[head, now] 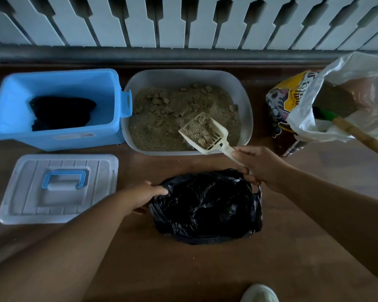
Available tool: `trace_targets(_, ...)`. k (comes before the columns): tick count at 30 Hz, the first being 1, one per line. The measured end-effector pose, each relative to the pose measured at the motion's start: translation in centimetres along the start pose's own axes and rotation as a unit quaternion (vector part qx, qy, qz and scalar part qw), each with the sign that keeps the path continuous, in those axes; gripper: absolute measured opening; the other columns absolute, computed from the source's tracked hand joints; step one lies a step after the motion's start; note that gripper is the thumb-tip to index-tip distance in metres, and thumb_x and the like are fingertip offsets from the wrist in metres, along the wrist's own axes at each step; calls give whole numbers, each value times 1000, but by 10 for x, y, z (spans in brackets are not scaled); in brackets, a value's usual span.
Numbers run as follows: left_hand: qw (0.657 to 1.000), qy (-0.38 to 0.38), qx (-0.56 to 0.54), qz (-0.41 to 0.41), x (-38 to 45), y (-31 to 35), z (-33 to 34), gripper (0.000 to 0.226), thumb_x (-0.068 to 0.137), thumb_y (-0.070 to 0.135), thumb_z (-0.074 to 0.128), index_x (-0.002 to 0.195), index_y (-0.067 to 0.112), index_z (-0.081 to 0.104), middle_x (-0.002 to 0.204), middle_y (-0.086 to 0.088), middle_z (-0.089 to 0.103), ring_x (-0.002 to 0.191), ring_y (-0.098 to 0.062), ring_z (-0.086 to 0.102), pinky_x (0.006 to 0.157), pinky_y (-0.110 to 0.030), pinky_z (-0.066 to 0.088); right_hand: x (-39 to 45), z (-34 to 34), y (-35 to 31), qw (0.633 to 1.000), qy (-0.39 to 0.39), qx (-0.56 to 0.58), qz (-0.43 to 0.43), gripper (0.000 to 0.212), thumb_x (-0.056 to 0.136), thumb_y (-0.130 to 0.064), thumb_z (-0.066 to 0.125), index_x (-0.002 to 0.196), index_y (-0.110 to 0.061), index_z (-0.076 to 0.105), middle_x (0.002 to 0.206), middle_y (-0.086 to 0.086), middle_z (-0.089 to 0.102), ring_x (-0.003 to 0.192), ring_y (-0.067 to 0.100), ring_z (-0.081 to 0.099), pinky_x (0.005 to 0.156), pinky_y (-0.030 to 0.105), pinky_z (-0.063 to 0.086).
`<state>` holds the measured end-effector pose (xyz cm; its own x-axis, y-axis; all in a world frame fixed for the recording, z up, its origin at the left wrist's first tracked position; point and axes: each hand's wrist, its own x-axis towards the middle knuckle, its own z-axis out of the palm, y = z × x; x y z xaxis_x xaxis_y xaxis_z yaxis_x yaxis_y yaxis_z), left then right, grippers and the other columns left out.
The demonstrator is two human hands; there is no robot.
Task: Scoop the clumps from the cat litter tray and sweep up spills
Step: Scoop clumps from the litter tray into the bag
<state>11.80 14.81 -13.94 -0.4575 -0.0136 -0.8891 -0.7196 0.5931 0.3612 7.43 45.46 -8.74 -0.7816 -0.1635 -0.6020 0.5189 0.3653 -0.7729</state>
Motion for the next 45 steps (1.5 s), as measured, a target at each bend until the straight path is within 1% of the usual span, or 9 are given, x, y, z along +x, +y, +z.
trace_targets(3,998,-46,28,-39,-11,-2,-2,108,78,58,76,159,15,18,159,-10,30,120,-29,53,94,-41,52,-10,3,-6,999,-19,-5,-26,23,102,-28,55,121,-28,69,61,3,45,41,13,35,38,21,27)
trace_targets(9,998,-9,-40,-56,-16,2,3,68,98,25,64,153,7,27,109,-6,50,80,-21,55,88,-42,53,-24,7,-9,999,-29,2,-39,19,99,-25,60,114,-26,72,59,6,45,39,15,34,41,22,26)
trace_targets(14,995,15,-76,-59,-15,5,-1,66,97,-8,54,154,9,27,102,-10,48,89,-27,58,85,-42,54,-30,7,-1,996,-76,-50,-11,25,97,-27,61,121,-29,71,59,6,48,41,15,39,40,22,30)
trace_targets(21,994,46,-88,-53,-10,0,-3,58,95,4,63,148,8,37,106,-8,55,103,-26,53,97,-41,52,-38,7,4,985,-135,-112,-6,20,98,-24,61,112,-29,74,61,12,53,39,16,37,39,22,33)
trace_targets(23,992,46,-103,-49,-7,-2,-4,51,95,2,63,140,11,42,121,-13,54,104,-27,53,92,-39,52,-39,8,4,982,-146,-120,-3,21,98,-22,60,109,-31,75,62,14,52,39,16,37,38,21,33)
trace_targets(30,994,27,-100,-24,0,-3,-7,21,92,-9,52,92,12,56,96,-11,60,87,-23,58,63,-34,50,-37,1,4,961,-193,-194,40,24,98,-22,61,119,-29,70,61,8,55,42,16,42,41,24,35)
trace_targets(36,996,22,-91,-6,-6,0,-9,27,90,-10,49,108,7,60,87,-11,59,72,-19,57,59,-30,50,-35,13,-5,879,-166,-445,-31,20,96,-30,62,113,-33,74,55,-8,61,43,3,51,54,20,40)
trace_targets(41,995,25,-93,-6,-5,0,-8,28,90,-9,51,110,8,61,91,-12,60,74,-19,58,59,-29,50,-43,33,-24,746,-109,-637,-160,26,98,-44,52,120,-42,65,107,-17,67,105,10,60,77,27,41)
trace_targets(45,996,24,-91,-2,-2,0,-7,26,89,-9,51,106,8,62,96,-14,61,76,-20,57,62,-29,51,-46,44,-30,681,-96,-693,-216,22,101,-41,45,108,-36,65,80,-10,54,87,15,60,64,27,40)
